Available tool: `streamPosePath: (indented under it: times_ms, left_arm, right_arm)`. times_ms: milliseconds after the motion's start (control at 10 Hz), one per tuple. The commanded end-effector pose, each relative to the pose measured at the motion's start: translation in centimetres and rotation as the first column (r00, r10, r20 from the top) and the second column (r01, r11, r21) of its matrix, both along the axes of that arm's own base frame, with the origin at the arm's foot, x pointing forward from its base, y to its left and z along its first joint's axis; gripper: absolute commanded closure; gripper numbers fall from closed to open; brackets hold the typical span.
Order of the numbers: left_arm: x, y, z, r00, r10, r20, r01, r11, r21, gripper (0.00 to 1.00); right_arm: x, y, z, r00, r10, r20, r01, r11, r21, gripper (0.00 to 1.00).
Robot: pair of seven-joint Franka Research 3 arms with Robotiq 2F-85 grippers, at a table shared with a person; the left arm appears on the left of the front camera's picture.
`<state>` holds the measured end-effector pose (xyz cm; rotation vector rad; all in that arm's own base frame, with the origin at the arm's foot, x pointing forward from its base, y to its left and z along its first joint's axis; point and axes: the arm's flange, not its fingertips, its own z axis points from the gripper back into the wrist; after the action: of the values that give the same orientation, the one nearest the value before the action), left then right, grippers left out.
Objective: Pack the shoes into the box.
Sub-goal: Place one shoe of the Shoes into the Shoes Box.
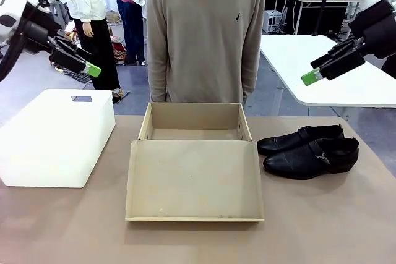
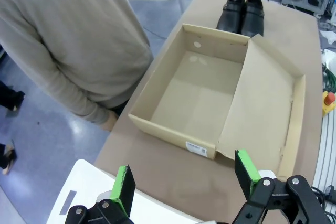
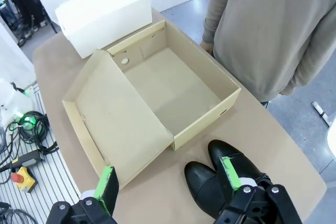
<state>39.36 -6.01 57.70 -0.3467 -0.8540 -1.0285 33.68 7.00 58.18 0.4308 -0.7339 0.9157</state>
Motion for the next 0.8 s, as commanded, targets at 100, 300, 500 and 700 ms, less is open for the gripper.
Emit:
streamPosePath:
  times_ms: [100, 300, 500, 700]
  left_arm:
    - [0.41, -0.23, -0.21, 1.0, 0.003, 0.001, -0.003, 1.0, 0.004, 0.0]
    - [0.06, -0.03, -0.12, 1.0, 0.008, -0.003, -0.008, 1.0, 0.004, 0.0]
    - [0.06, -0.03, -0.12, 1.0, 0.008, -0.003, -0.008, 1.0, 0.004, 0.0]
    - [0.06, -0.03, -0.12, 1.0, 0.008, -0.003, -0.008, 1.0, 0.004, 0.0]
  right_arm:
    - [0.18, 0.16, 0.07, 1.0, 0.02, 0.009, -0.02, 1.0, -0.004, 0.0]
    - [-0.02, 0.21, -0.05, 1.0, 0.001, 0.0, -0.001, 1.0, -0.009, 0.0]
    - [-0.02, 0.21, -0.05, 1.0, 0.001, 0.0, -0.001, 1.0, -0.009, 0.0]
    - [-0.02, 0.21, -0.05, 1.0, 0.001, 0.0, -0.001, 1.0, -0.009, 0.0]
